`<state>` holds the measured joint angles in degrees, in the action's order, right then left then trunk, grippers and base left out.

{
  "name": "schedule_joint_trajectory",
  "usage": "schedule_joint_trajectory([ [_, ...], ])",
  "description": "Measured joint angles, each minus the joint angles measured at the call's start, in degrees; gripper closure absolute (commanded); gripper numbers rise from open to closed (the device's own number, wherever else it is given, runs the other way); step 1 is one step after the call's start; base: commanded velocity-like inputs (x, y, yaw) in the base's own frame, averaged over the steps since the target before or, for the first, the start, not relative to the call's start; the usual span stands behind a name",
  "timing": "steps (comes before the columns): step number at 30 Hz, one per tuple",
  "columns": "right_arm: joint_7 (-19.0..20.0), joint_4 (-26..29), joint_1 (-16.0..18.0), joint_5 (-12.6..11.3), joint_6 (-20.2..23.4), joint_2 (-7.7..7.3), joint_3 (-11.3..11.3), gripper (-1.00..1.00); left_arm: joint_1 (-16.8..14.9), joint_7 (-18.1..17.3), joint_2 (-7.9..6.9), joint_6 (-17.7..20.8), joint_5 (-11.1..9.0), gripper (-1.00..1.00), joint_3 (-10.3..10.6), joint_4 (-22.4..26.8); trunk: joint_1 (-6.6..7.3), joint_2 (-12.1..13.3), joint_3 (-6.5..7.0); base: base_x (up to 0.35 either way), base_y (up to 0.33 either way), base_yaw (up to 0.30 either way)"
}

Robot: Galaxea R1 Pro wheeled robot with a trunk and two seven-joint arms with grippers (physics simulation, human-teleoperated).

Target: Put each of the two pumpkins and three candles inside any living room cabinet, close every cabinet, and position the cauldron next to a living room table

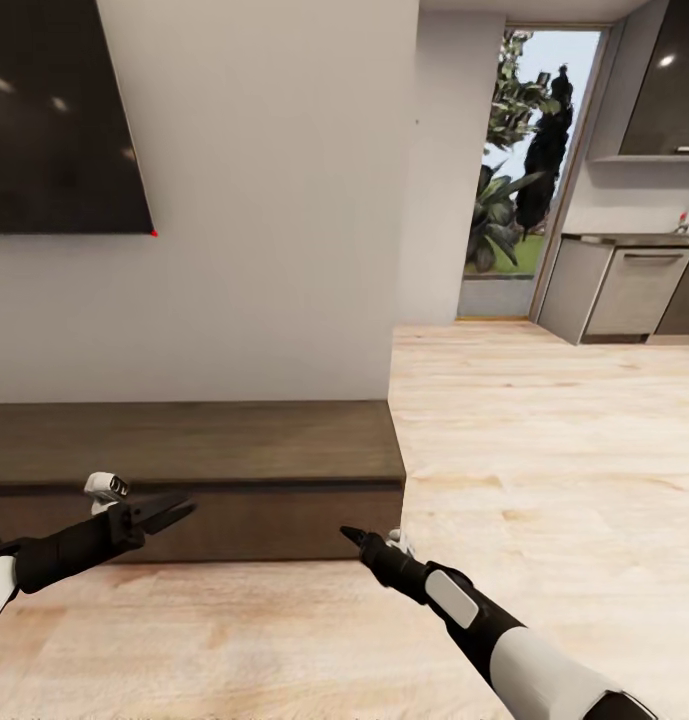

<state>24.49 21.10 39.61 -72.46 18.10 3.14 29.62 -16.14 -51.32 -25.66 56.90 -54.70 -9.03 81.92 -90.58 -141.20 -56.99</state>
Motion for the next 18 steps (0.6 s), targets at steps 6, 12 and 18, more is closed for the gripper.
schedule_joint_trajectory([
  [6, 2.20, 0.17, 0.03, 0.18, 1.91, -0.53, 0.11, -1.00, 0.00, 0.00, -0.01, -0.03, 0.02, -1.00, -0.21, -0.42, -1.13, -2.03, -1.12, 0.000, 0.000, 0.000],
  [12, 12.26, 0.00, 0.08, 0.12, 2.88, -6.22, 0.05, -1.00, 0.01, 0.00, -0.01, -0.02, 0.00, -1.00, -0.38, -2.31, -1.29, -2.11, -2.45, 0.000, 0.000, 0.000],
  [18, 16.07, 0.35, 0.08, 0.03, 7.47, -11.56, -0.01, -1.00, 0.00, 0.00, 0.00, -0.07, 0.02, -1.00, -0.28, -2.41, -1.39, -2.17, -3.34, 0.000, 0.000, 0.000],
])
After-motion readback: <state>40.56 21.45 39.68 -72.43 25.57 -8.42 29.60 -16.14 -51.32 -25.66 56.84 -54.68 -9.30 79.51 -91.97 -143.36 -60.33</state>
